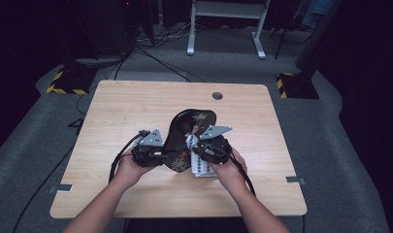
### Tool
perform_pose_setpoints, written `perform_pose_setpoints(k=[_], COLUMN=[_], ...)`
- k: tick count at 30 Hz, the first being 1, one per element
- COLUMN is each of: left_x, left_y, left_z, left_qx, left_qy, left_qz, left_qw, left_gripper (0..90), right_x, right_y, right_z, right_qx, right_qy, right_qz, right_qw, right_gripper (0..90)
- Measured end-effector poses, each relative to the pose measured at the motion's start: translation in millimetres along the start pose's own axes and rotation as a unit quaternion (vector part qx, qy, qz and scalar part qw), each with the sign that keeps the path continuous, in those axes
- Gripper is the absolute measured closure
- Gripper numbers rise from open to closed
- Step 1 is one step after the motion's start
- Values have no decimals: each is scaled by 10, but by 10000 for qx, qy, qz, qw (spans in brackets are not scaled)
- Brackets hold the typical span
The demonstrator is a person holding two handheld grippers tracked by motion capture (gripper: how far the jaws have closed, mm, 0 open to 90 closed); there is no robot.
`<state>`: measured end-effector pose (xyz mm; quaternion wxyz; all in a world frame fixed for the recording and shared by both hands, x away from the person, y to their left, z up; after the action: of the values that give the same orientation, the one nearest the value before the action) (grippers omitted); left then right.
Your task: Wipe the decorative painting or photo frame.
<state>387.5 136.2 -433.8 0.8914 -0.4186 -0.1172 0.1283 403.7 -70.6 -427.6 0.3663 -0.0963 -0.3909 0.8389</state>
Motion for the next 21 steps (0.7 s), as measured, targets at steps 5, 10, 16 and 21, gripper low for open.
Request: perform_pose_setpoints(k=[5,10,16,21], left_x=[-3,-2,-2,4], left_y=[-5,-6,-6,-4], left_z=[-1,-2,-2,-3], left_qx=[23,29,33,17], left_qy=[-32,-30,-25,4], left_qz=[-19,-4,11,34], left_qw=[10000,10000,10000,10000], left_gripper=[760,760,760,761], right_x=[4,72,89,50], right_y=[-5,-204,-167,48], right_z=[-9,135,111,-57], right_qx=[95,-174,-227,58], right_qy=[2,-38,-55,-69], right_qz=[-13,95,66,-25], right_qw=[10000,9998,9997,10000], right_gripper=[772,771,772,772])
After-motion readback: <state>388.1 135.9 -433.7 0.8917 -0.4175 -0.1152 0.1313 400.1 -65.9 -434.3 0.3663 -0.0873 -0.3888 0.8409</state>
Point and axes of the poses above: each handheld gripper's, and its own axes: z roughly backward along the jaws, y roughly out of its underside, x roughly to its left, the point moved 3 cm from there along -z, roughly forward along the jaws, and after that the axes turned 11 degrees about -z, right-handed, at the moved point
